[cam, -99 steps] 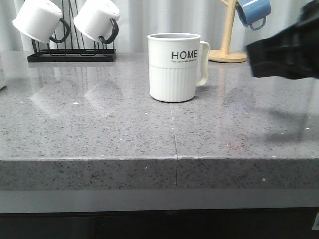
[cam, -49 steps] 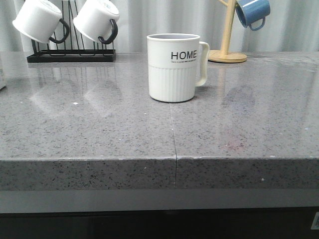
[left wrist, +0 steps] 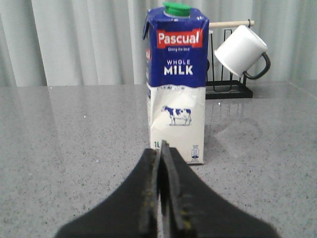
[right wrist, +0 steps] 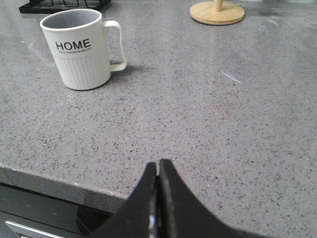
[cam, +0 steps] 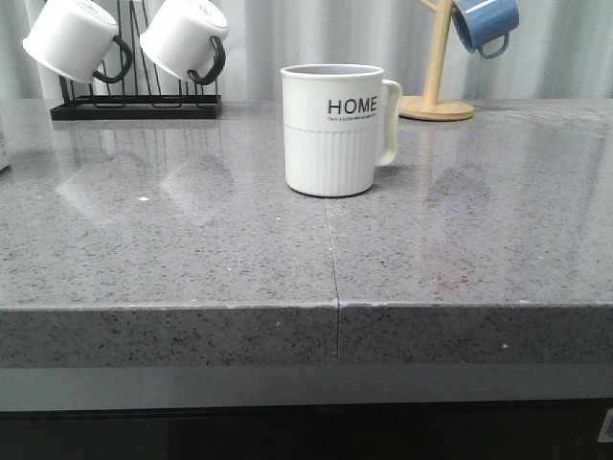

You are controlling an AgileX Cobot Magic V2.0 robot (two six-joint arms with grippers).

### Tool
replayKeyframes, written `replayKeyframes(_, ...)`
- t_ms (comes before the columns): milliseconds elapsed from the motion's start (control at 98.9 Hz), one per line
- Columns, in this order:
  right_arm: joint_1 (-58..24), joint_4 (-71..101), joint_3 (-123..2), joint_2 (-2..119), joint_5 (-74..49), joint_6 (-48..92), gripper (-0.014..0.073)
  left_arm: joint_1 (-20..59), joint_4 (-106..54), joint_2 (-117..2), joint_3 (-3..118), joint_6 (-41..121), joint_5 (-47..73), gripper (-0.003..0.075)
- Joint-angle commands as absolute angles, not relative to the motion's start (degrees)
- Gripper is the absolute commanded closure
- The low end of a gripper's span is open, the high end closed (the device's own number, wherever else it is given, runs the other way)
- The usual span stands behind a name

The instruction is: Place milk next to cup

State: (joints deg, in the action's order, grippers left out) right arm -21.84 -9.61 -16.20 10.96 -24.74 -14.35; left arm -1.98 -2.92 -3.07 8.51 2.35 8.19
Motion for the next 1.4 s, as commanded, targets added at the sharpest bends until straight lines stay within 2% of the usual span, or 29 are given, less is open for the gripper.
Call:
replayKeyframes(0, -21.78, -10.07, -17.78, 11.34, -20.84, -14.50, 0.0653, -1.94, -3.30, -8.12, 14.97, 2.03, 8.38, 0.0741)
replayKeyframes(111, -21.78, -10.07, -17.78, 11.34, -20.84, -14.50, 0.0653, -1.94, -3.19, -15.73, 21.31, 2.13, 12.96, 0.0736)
replayKeyframes(182, -21.78, -10.07, -17.78, 11.34, -20.80, -14.50, 0.0653, -1.94, -3.19, -20.16, 24.11, 2.25, 12.54, 0.0671)
replayKeyframes(233, -21.78, -10.07, -17.78, 11.34, -20.80, -14.50, 0.0653, -1.94, -3.19, -23.03, 25.50, 2.24, 11.04, 0.0568)
replayKeyframes(283, -21.78, -10.07, -17.78, 11.34, -20.73, -14.50, 0.0653, -1.94, -3.19, -25.82, 26.83, 2.24, 10.28, 0.0421)
replayKeyframes(334, -21.78, -10.07, -17.78, 11.34, -20.73, -14.50, 0.0653, -1.94, -3.30, -28.57, 27.84, 2.24, 8.44, 0.0233)
replayKeyframes(384, -21.78, -10.07, -17.78, 11.34, -20.73, -14.50, 0.0653, -1.94, -3.30, -31.13, 28.56, 2.24, 6.40, 0.0106)
replayKeyframes(455, -21.78, -10.07, -17.78, 11.34, -20.73, -14.50, 0.0653, -1.94, -3.30, -34.57, 29.48, 2.24, 3.93, 0.0027)
replayKeyframes(667, -21.78, -10.07, -17.78, 11.34, -20.73, -14.50, 0.0653, -1.67, -5.77, -43.66, 33.03, 2.24, 0.00, 0.0032)
replayKeyframes(890, -21.78, -10.07, -17.78, 11.34, -20.14, -14.50, 0.0653, 2.78, -5.88, -52.58, 35.71, 2.24, -7.95, 0.0032)
replayKeyframes(1274, -21.78, -10.07, -17.78, 11.34, -19.51, -14.50, 0.0653, 2.78, -6.23, -67.62, 42.77, 2.11, -13.54, 0.0033)
replayKeyframes(1385, -21.78, -10.07, -17.78, 11.34, -19.49, -14.50, 0.0653, 2.67, -8.50, -71.36, 43.90, 2.02, -15.88, 0.0098)
